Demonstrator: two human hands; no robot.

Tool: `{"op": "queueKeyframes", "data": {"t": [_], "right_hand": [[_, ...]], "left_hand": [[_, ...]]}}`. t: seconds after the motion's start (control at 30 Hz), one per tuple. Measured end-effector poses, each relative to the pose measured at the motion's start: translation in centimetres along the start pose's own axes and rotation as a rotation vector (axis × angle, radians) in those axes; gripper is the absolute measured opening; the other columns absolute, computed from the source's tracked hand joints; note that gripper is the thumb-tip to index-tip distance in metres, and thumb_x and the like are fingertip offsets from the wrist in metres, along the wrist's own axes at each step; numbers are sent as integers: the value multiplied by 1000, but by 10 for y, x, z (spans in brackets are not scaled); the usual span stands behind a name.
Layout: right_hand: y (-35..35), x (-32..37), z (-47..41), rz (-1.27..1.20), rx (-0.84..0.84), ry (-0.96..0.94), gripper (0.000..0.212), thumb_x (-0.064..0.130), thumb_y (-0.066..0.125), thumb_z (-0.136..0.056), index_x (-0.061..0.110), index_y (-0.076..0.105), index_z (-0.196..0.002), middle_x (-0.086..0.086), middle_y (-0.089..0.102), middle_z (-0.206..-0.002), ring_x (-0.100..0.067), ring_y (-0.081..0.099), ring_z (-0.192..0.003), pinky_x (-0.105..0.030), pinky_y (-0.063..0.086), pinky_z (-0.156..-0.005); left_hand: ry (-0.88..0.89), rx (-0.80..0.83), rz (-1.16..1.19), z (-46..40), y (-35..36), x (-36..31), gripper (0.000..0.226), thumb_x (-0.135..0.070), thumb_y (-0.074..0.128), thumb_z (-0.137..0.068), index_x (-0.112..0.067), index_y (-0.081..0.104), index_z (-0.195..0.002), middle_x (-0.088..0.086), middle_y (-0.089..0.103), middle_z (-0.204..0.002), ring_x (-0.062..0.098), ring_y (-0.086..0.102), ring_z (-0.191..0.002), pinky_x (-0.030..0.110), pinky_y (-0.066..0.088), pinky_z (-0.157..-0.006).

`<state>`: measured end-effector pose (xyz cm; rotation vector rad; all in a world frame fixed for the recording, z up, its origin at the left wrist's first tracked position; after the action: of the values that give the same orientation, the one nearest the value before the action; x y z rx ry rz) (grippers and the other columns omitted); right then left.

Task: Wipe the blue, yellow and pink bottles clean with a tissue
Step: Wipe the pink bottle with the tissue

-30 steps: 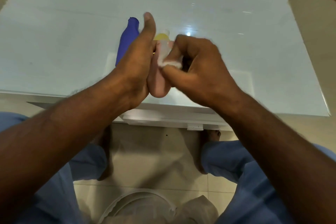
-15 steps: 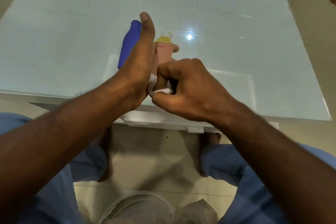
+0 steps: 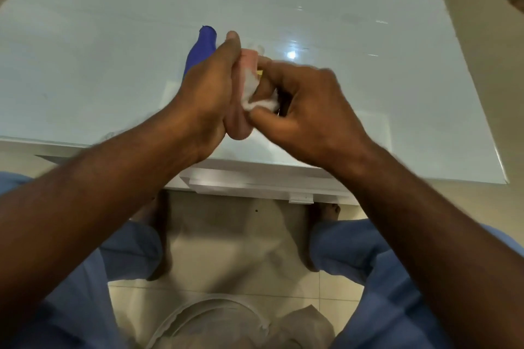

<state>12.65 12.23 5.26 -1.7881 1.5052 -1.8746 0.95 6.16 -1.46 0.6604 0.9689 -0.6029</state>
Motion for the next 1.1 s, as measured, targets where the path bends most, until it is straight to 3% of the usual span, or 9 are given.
{"op": "queueKeyframes", "data": {"t": [0.1,0.2,0.3,0.43,0.53,0.67,0.87,1.03,1.1], "right_hand": [[-23,-7,-3,-73,-196,41,13,16,75,-86,9,64,-84,3,65,-73,-7,54,-62,-26,47,-59],[3,7,6,-92,-33,-39,10,11,75,-85,10,66,-89,2,64,-73,-15,58,-61,-36,52,-60],[24,21,12,-12,120,-109,17,18,74,-85,17,66,-101,1,67,-77,-23,62,-62,-44,56,-59],[-6,4,-1,-1,-61,-27,12,22,74,-88,14,65,-92,2,68,-75,-17,60,-60,-42,56,-60],[-14,-4,0,-62,-127,27,12,17,73,-88,10,64,-92,4,67,-75,-16,58,-61,-40,54,-61],[19,21,12,-65,103,-104,13,15,72,-86,17,65,-96,7,64,-77,-19,59,-62,-44,56,-61],[-26,-7,-4,-60,-216,62,13,20,71,-92,13,60,-90,10,61,-72,-8,53,-58,-28,49,-56],[16,16,10,1,71,-28,16,24,70,-90,19,64,-104,6,68,-77,-16,60,-61,-39,56,-62],[12,12,7,42,46,-13,16,29,69,-91,21,64,-104,5,70,-78,-17,62,-62,-41,57,-63]], "left_hand": [[8,-38,5,4,-1,0,63,-52,54,-99,-23,41,-153,5,71,-129,20,77,-98,35,62,-73],[-5,-29,28,9,4,1,63,-55,52,-99,-23,44,-152,8,75,-119,26,77,-102,37,58,-79],[-47,-42,31,13,5,1,55,-51,43,-106,-8,65,-132,7,75,-98,16,75,-82,30,63,-71],[-18,-42,41,12,7,-3,45,-47,47,-105,-16,58,-136,13,76,-118,20,76,-100,38,58,-95],[-6,-50,47,13,7,-2,45,-47,49,-105,-20,55,-141,5,76,-116,19,76,-102,32,63,-79],[8,-31,2,13,8,-1,53,-52,48,-103,-18,57,-143,3,76,-113,18,76,-97,31,63,-70],[50,5,-13,10,9,0,53,-52,51,-102,-31,43,-150,4,73,-126,18,77,-100,35,63,-79],[32,-46,41,5,0,2,59,-50,49,-104,-25,38,-156,7,72,-127,24,77,-100,41,64,-79],[28,-43,46,2,-1,3,57,-48,49,-104,-28,37,-156,5,73,-125,23,76,-103,44,63,-85]]}}
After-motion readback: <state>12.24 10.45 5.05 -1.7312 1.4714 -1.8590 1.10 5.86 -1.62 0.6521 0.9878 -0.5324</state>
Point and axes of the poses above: each hand's wrist, its own z-axis away from the middle knuckle, its own y-axis out of the palm, x = y × z, the point moved 9 cm from there along -z, towards the middle knuckle
